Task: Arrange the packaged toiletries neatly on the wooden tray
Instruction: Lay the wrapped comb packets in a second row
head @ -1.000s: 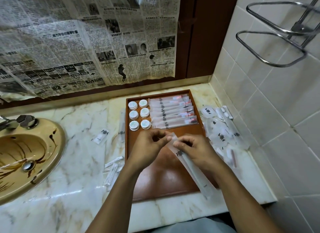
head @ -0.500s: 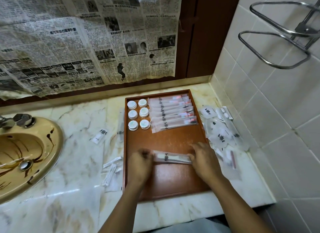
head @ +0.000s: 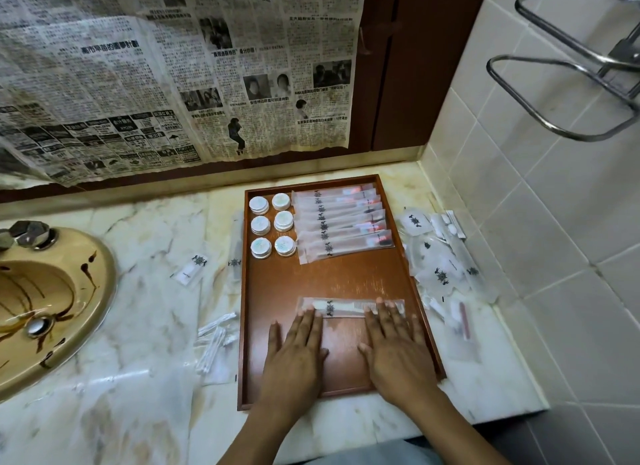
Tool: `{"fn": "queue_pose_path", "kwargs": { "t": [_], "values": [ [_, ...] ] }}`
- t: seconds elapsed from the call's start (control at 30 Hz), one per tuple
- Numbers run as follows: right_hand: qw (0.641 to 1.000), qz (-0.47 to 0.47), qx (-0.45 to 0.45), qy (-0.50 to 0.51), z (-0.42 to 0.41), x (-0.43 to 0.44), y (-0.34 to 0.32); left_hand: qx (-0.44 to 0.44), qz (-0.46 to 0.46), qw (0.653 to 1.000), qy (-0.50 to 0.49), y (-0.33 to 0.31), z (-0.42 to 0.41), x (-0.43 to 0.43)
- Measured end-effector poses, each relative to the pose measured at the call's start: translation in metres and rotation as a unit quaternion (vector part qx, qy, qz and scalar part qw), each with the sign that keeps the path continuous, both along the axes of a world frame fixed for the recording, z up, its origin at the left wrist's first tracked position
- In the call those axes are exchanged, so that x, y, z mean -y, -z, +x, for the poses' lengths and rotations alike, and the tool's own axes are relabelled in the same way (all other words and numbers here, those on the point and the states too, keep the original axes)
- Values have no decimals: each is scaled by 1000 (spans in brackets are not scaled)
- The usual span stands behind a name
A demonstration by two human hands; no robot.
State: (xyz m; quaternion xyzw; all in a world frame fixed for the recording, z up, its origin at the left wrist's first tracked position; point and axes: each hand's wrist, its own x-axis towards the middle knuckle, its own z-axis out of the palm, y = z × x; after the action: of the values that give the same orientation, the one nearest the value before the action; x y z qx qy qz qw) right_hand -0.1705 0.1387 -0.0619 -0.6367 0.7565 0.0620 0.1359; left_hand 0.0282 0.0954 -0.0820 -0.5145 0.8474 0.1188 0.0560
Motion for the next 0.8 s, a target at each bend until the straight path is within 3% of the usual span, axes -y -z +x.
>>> {"fn": "queue_pose_path", "kwargs": {
  "t": [0.2,0.4,0.57,0.8],
  "values": [
    [998,49,6,50,0,38,-6,15,26,999,-45,-5,-28,14],
    [997,-36,39,65,0,58,-2,17,48,994,-92,2,-49,25],
    [997,-5,50,58,-7,61,3,18,61,993,-95,-3,-57,38],
    [997,-39,29,59,-8,65,8,0,63,995,-77,-8,-51,52]
  ]
}}
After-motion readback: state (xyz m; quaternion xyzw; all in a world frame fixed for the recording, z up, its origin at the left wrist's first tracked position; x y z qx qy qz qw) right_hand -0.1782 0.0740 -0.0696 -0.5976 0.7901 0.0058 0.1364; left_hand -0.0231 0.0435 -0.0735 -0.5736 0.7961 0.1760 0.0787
